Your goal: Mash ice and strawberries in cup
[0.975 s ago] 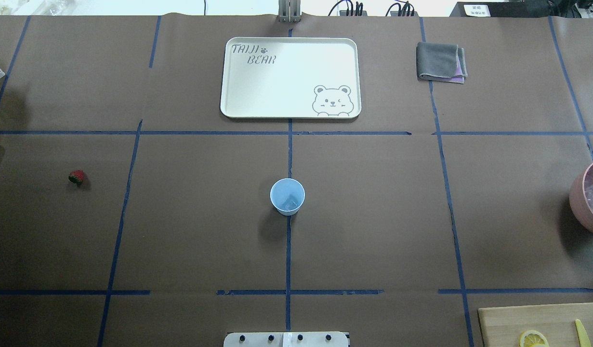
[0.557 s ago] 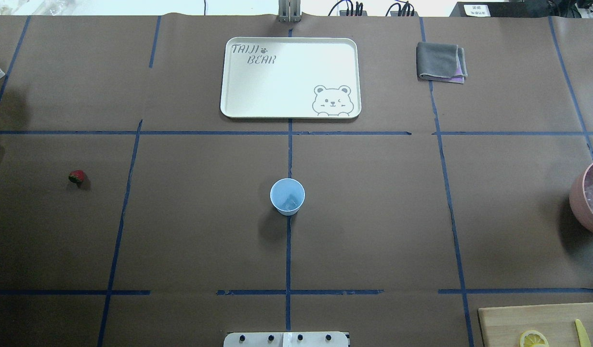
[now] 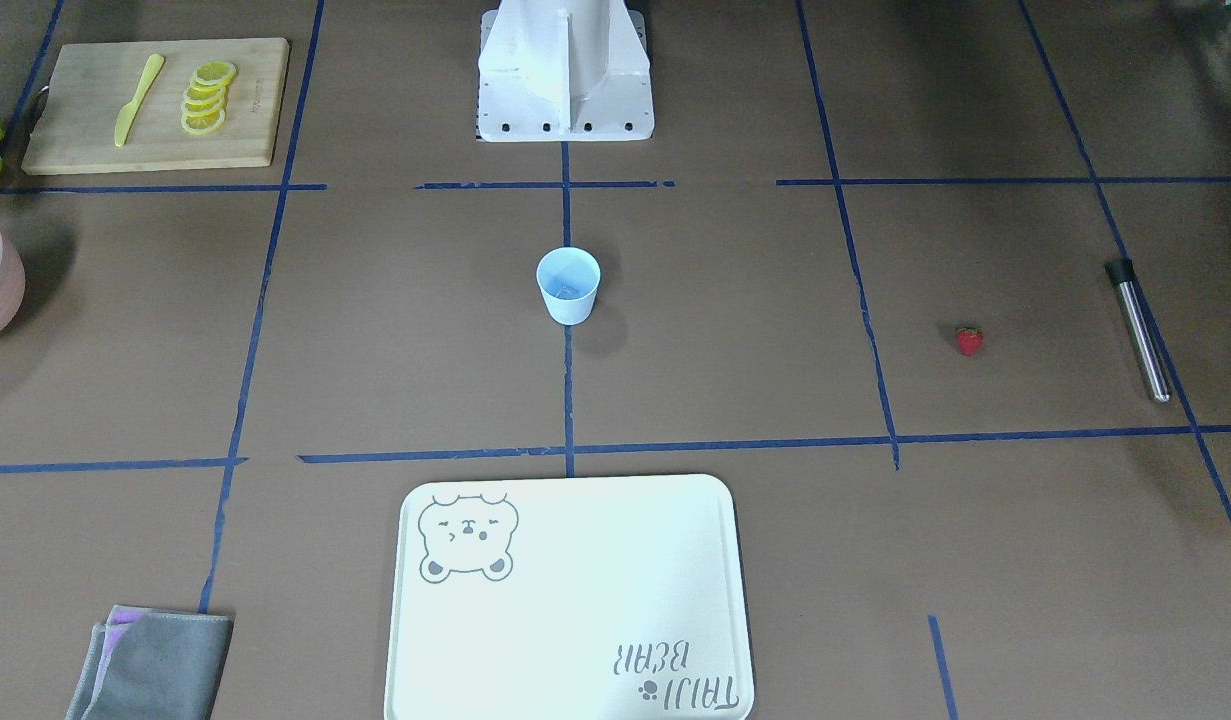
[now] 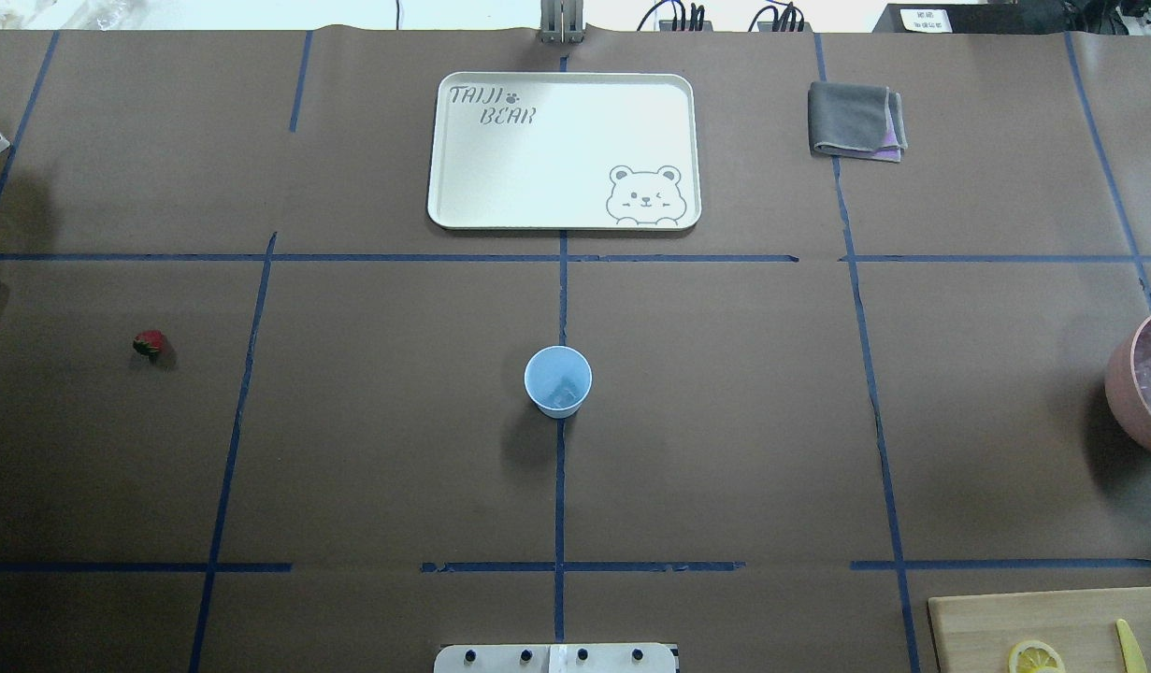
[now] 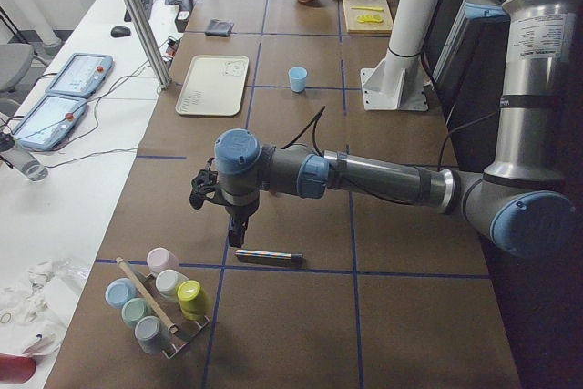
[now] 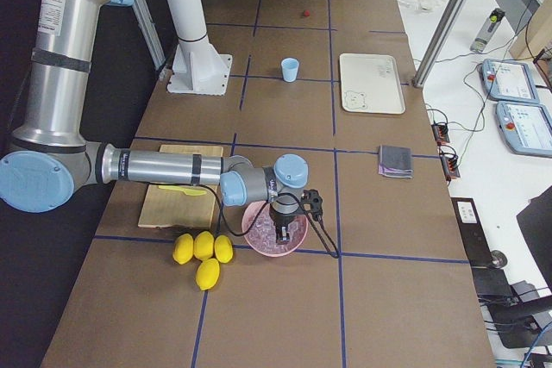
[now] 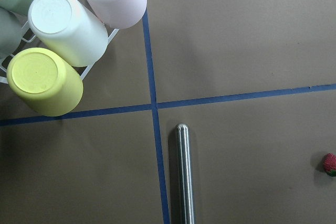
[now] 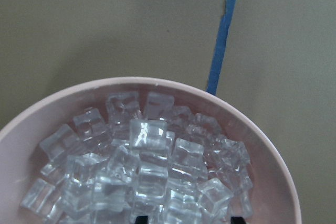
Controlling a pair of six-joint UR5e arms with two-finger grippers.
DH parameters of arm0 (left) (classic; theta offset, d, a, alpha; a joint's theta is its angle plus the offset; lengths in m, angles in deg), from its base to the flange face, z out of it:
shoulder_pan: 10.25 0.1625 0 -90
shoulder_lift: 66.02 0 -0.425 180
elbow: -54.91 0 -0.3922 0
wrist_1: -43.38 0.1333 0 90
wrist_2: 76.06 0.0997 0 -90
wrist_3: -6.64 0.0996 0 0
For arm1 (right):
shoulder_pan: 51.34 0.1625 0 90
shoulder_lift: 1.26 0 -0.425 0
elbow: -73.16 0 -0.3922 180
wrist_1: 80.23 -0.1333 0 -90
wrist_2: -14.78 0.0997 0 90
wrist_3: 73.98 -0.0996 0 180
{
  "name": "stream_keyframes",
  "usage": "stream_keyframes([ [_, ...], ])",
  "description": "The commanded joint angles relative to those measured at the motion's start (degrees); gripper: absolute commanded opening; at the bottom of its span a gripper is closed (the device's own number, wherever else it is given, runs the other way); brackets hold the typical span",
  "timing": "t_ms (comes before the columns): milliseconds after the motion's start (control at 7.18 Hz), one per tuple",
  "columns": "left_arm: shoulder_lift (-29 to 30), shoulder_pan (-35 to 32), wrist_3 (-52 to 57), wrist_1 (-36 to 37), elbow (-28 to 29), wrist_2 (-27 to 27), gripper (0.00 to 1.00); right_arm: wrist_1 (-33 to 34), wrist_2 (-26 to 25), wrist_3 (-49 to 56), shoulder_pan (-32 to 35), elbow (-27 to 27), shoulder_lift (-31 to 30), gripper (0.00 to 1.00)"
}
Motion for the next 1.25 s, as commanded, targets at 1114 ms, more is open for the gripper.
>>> stream_keyframes([
  [1114,0.0,-0.1,0.0,0.3,-0.5,0.0,1.0,0.0,-0.1,0.3,-1.3,-2.2,1.5,0.53],
])
